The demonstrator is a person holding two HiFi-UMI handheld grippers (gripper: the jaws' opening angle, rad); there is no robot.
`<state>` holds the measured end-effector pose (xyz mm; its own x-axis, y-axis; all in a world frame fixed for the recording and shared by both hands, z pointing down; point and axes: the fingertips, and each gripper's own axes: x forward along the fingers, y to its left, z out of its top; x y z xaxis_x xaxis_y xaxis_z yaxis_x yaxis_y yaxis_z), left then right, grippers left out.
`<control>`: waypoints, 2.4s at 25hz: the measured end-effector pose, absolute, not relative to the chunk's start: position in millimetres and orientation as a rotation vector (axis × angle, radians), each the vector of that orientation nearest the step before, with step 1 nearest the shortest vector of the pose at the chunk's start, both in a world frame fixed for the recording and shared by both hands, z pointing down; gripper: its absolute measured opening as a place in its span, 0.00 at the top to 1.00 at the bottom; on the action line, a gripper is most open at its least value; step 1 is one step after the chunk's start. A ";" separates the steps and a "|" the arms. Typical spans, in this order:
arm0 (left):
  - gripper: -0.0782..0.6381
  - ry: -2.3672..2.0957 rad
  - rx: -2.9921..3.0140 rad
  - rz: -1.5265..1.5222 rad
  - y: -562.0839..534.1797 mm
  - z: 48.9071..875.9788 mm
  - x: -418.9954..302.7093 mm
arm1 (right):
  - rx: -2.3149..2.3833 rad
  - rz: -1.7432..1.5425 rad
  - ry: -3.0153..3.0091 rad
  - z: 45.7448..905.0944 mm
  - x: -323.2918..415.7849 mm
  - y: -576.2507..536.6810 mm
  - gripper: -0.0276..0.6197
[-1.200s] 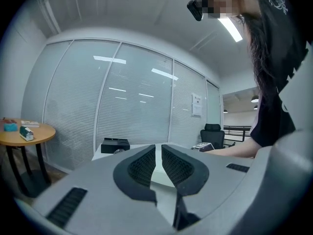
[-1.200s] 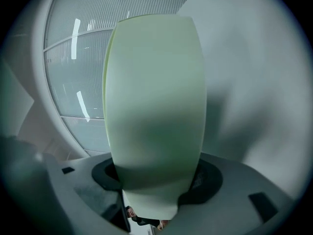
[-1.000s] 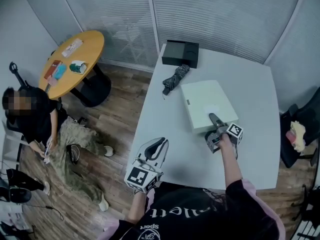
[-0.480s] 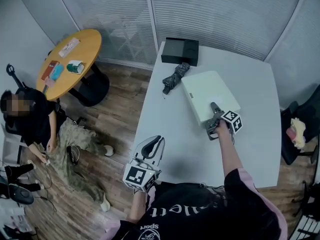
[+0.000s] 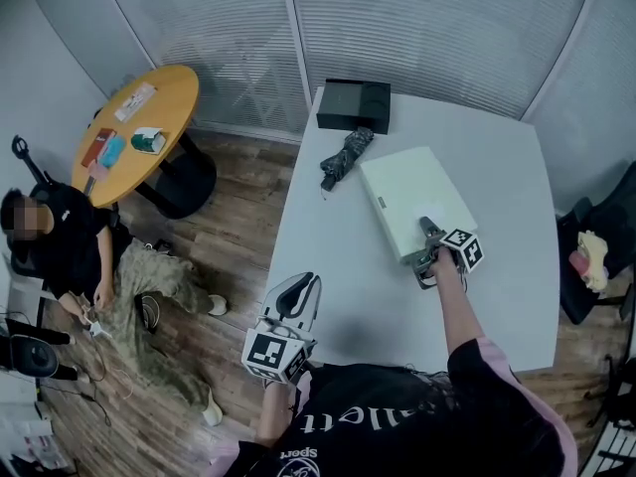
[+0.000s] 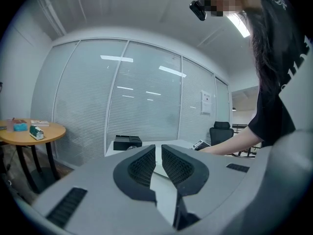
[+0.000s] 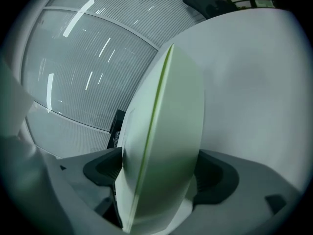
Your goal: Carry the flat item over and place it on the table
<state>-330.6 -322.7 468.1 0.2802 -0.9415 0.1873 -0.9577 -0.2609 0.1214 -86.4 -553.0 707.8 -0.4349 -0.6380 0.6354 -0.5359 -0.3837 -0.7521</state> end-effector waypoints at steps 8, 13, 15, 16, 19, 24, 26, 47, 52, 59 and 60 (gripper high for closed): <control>0.81 -1.757 2.322 0.113 -320.5 474.0 -326.3 | -1.664 -2.016 1.683 728.1 -63.2 -520.5 0.30; 0.81 -1.757 2.328 0.111 -320.9 472.6 -327.3 | -1.648 -2.034 1.700 728.6 -60.6 -504.9 0.30; 0.81 -1.758 2.324 0.112 -320.5 474.2 -327.4 | -1.685 -2.038 1.699 731.8 -55.0 -498.2 0.30; 0.81 -1.758 2.324 0.112 -320.7 474.9 -327.5 | -1.717 -2.030 1.715 733.2 -51.7 -495.3 0.30; 0.81 -1.764 2.322 0.106 -322.7 475.6 -329.6 | -1.802 -1.964 1.824 730.1 -45.5 -489.6 0.30; 0.81 -1.776 2.308 0.086 -323.3 477.2 -330.9 | -1.671 -1.956 1.943 717.4 -53.7 -471.4 0.30; 0.81 -1.766 2.318 0.091 -326.1 477.3 -328.4 | -1.584 -1.951 1.998 706.5 -65.5 -467.7 0.31; 0.81 -1.720 2.367 0.098 -326.6 473.6 -301.0 | -1.253 -1.919 2.123 653.8 -91.1 -448.7 0.31; 0.81 -1.663 2.401 0.101 -322.1 473.3 -268.7 | -1.149 -1.717 2.364 596.7 -83.0 -429.1 0.32; 0.81 -1.577 2.482 0.110 -311.9 461.6 -207.2 | -1.063 -1.388 2.575 525.6 -55.2 -394.5 0.66; 0.81 -1.567 2.491 0.113 -309.7 460.4 -198.0 | -1.055 -1.338 2.615 517.2 -51.1 -387.8 0.69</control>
<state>-198.0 -309.7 460.4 0.4365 -0.8838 0.1686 -0.8988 -0.4200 0.1252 -51.1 -387.8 517.2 -0.7711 -0.5754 0.2726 -0.5578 0.4039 -0.7250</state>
